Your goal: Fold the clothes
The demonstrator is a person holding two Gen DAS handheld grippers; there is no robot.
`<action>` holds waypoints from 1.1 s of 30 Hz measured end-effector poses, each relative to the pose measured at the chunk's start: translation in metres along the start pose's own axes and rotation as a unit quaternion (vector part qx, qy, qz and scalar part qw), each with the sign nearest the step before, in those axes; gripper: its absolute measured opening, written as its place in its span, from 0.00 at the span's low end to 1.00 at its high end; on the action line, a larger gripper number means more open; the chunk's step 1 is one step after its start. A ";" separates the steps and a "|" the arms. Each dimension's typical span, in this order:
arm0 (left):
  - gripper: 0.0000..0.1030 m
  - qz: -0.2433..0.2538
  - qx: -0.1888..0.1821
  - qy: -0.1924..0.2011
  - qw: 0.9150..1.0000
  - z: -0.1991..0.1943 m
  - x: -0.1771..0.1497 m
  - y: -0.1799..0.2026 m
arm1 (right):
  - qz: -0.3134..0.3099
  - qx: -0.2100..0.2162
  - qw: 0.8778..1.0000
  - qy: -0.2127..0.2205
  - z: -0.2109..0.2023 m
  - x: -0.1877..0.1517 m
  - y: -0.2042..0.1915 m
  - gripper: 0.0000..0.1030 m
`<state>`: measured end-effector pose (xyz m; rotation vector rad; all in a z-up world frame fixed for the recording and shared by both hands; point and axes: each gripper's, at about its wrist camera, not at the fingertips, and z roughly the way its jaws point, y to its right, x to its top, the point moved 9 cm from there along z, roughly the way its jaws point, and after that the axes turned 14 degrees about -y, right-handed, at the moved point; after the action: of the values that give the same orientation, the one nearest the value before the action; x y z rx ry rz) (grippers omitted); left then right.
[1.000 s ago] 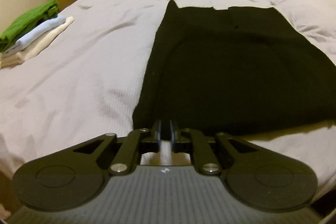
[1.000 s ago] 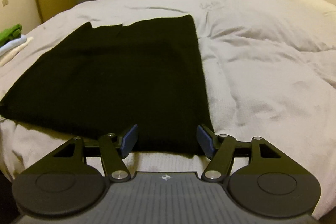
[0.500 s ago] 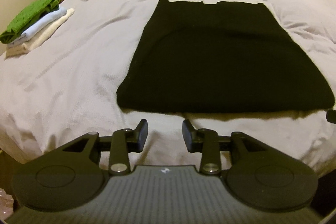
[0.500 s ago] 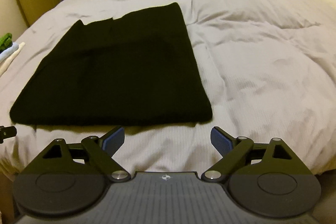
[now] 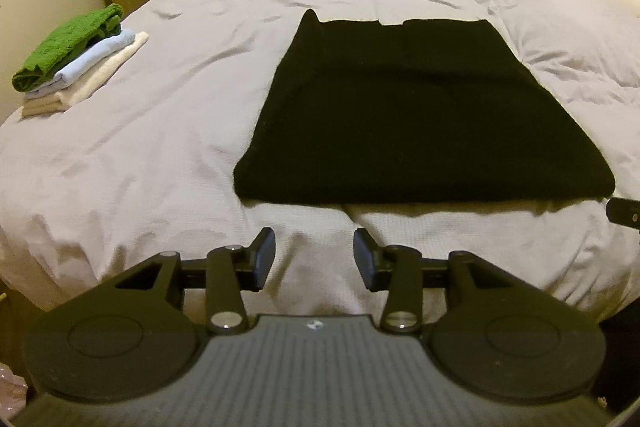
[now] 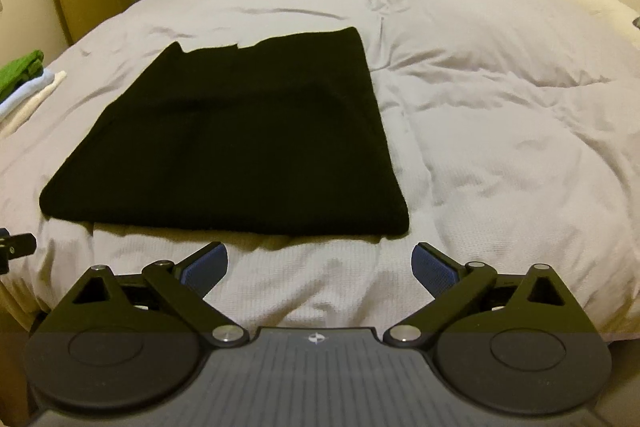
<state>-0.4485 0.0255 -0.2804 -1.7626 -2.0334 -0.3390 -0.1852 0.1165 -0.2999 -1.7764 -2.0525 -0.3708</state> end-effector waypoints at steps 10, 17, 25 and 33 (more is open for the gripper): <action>0.40 -0.004 -0.002 0.002 1.000 -0.002 -0.007 -0.002 | -0.009 -0.002 1.000 0.006 -0.007 -0.002 -0.006 0.98; 0.43 -0.005 -0.003 -0.004 1.000 0.003 -0.008 -0.001 | -0.009 -0.003 1.000 -0.001 -0.003 -0.002 -0.007 0.98; 0.46 -0.002 -0.007 -0.018 1.000 0.021 -0.008 0.000 | -0.007 -0.003 1.000 -0.022 0.015 -0.003 -0.005 0.98; 0.46 0.063 0.037 0.048 0.996 0.032 0.000 -0.002 | -0.024 0.059 0.996 0.063 0.006 0.006 -0.005 0.98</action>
<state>-0.4551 0.0396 -0.3081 -1.7843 -1.8366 -0.2994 -0.1911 0.1241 -0.3019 -1.5971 -1.9888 -0.3586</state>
